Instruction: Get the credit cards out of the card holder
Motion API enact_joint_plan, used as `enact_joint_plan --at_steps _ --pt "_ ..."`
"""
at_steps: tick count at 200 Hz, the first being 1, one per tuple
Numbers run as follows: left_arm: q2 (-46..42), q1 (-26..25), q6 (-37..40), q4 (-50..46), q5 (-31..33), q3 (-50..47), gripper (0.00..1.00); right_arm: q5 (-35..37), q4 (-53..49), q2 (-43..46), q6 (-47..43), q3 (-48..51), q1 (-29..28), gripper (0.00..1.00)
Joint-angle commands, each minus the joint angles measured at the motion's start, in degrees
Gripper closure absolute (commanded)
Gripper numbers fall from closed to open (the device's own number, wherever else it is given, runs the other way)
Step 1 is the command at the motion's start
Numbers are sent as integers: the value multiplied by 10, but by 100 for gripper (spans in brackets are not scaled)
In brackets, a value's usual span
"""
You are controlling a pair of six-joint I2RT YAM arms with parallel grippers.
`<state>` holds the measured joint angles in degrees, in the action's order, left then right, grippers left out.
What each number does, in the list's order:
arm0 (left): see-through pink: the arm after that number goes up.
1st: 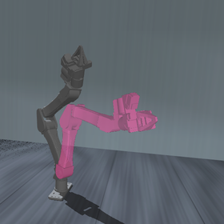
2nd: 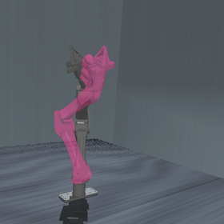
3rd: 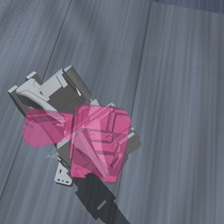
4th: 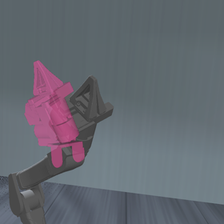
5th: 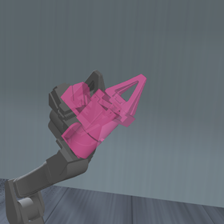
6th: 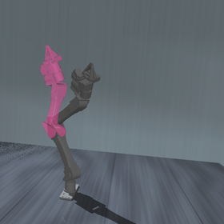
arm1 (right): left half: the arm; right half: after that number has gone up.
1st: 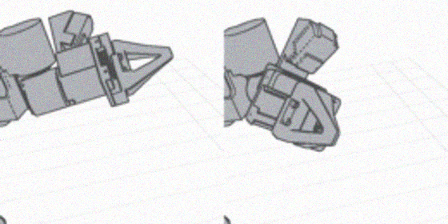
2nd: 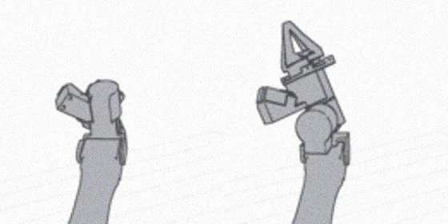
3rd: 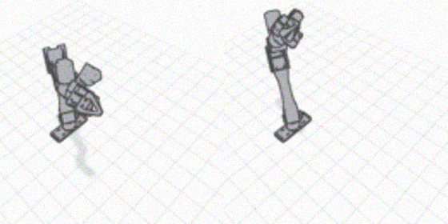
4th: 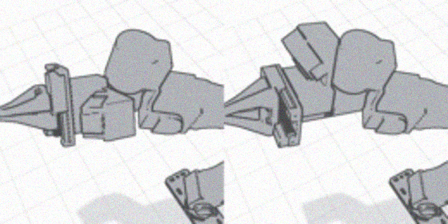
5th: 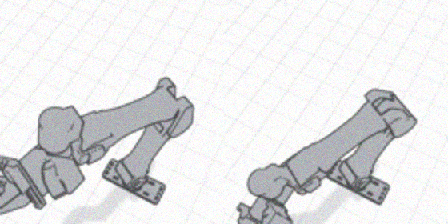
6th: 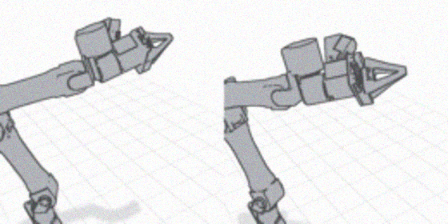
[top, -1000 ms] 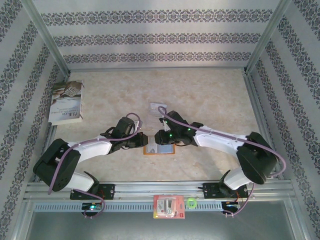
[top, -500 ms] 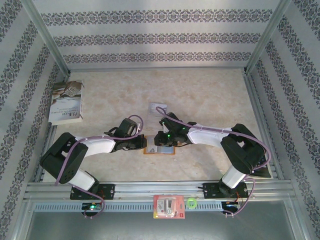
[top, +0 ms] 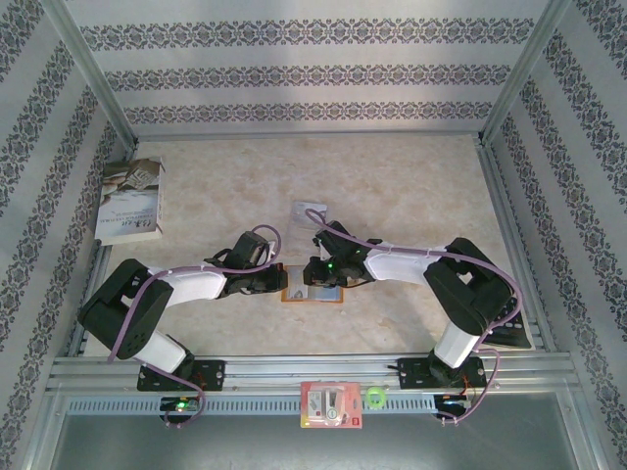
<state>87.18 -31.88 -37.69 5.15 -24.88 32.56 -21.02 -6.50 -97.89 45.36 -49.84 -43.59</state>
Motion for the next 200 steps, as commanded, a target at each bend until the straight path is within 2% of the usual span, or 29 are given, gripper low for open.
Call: enact_joint_plan --at_steps 1,62,87,139,200 --pt "17 -6 11 -33 11 -2 97 -13 13 -8 11 6 4 82" --pt "20 -6 8 -27 7 -3 98 -33 38 -21 22 14 4 83" --pt "18 -6 8 -30 8 -3 98 -29 42 -14 26 22 8 100" --pt "16 -4 6 -29 10 -5 99 5 40 40 35 66 16 100" --pt "9 -4 5 -29 9 -4 99 55 -39 106 24 77 20 100"
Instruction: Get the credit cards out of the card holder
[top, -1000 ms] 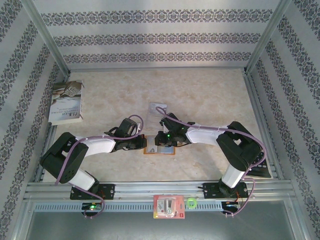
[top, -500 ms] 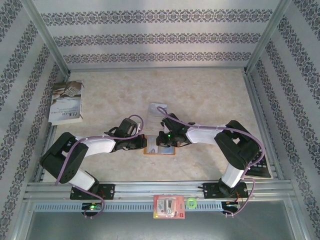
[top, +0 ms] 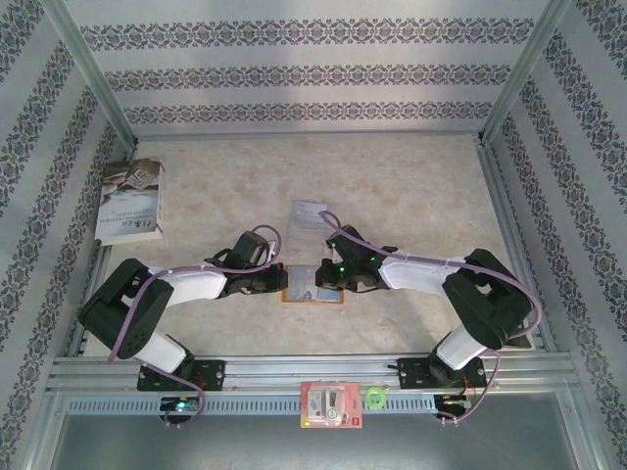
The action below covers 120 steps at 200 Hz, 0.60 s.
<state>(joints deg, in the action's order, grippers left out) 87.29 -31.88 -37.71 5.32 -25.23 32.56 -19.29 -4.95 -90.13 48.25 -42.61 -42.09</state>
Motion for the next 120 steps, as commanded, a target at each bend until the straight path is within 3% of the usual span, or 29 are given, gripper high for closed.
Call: enact_joint_plan --at_steps 1,53,120 --pt "7 -4 5 -31 12 -4 99 39 -56 30 -6 4 5 100" --pt "4 -4 5 -26 10 -5 98 98 -156 61 -24 -41 -12 100" --pt "0 -4 5 -15 3 -5 98 161 -225 3 -42 -126 -60 100"
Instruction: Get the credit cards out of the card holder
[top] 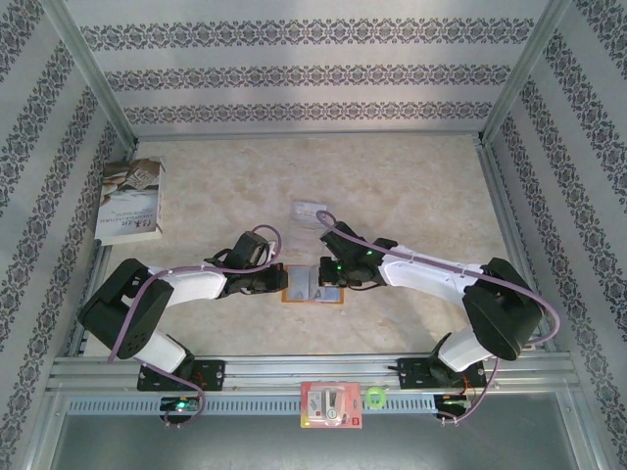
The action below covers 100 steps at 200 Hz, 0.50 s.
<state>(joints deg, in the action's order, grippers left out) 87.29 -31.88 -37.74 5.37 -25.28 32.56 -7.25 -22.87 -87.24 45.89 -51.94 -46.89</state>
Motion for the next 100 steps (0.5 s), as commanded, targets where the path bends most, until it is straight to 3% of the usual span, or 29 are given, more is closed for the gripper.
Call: enact_joint_plan --at_steps 1,36,68,100 --pt "0 -4 6 -15 3 -5 99 41 -47 -28 -18 -33 -12 100" --pt "2 -4 6 -11 1 -6 99 33 -32 -65 -23 -51 -24 100" --pt "1 -4 7 -11 1 -6 100 26 -21 -75 -27 -56 -24 85" --pt "3 -4 6 -10 1 -6 100 16 -14 -84 -24 -53 -21 82"
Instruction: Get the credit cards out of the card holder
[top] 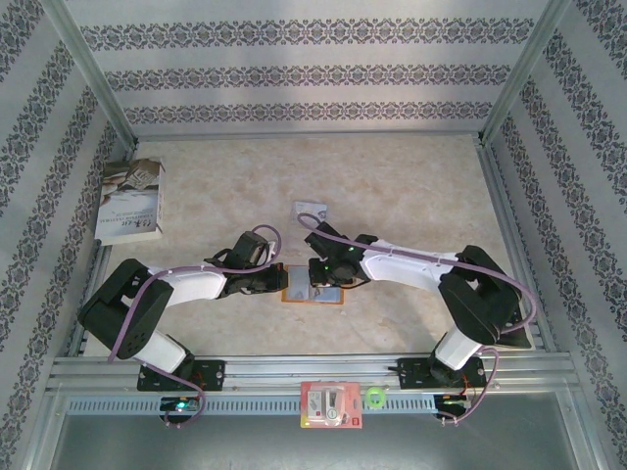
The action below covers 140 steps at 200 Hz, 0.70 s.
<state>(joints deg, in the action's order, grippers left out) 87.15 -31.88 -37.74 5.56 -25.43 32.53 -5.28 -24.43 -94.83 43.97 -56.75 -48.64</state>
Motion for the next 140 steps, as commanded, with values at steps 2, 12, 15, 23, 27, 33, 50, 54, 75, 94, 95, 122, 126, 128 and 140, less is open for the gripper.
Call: enact_joint_plan --at_steps 2,12,15,23,27,33,50,54,75,94,95,122,126,128,140 --pt "4 -4 6 -12 3 -5 100 -4 2 -8 -5 -5 -2 82" --pt "5 -4 6 -11 2 -5 100 -2 4 -5 -6 -3 -2 88" --pt "4 -4 6 -12 2 -5 100 -1 3 -3 -7 -3 -1 89" --pt "4 -4 6 -12 2 -6 100 3 1 4 -12 -1 4 93" --pt "3 -4 6 -12 2 -5 100 4 -1 9 -17 0 7 95" --pt "2 -4 6 -13 3 -5 100 6 -3 20 -24 1 12 98" --pt "1 -4 8 -19 2 -1 100 -9 -1 50 -66 4 34 100" --pt "1 -3 7 -19 2 -1 99 -15 -3 58 -80 2 39 100" --pt "0 -3 8 -21 -3 5 97 -31 -11 94 -191 -15 57 100" --pt "-6 -3 8 -23 -4 12 90 -33 -31 99 -281 -46 66 100" --pt "-7 -3 7 -23 -5 12 90 -33 -32 99 -285 -47 67 100" --pt "-26 -1 8 -40 -8 31 71 -45 -37 92 -403 -92 83 100" --pt "-29 -1 9 -45 -6 36 67 -42 -40 88 -423 -99 84 100" --pt "-32 0 10 -47 -5 37 66 -39 -41 86 -433 -103 85 100" --pt "-53 2 11 -61 -1 46 56 -21 -57 69 -490 -128 88 100"
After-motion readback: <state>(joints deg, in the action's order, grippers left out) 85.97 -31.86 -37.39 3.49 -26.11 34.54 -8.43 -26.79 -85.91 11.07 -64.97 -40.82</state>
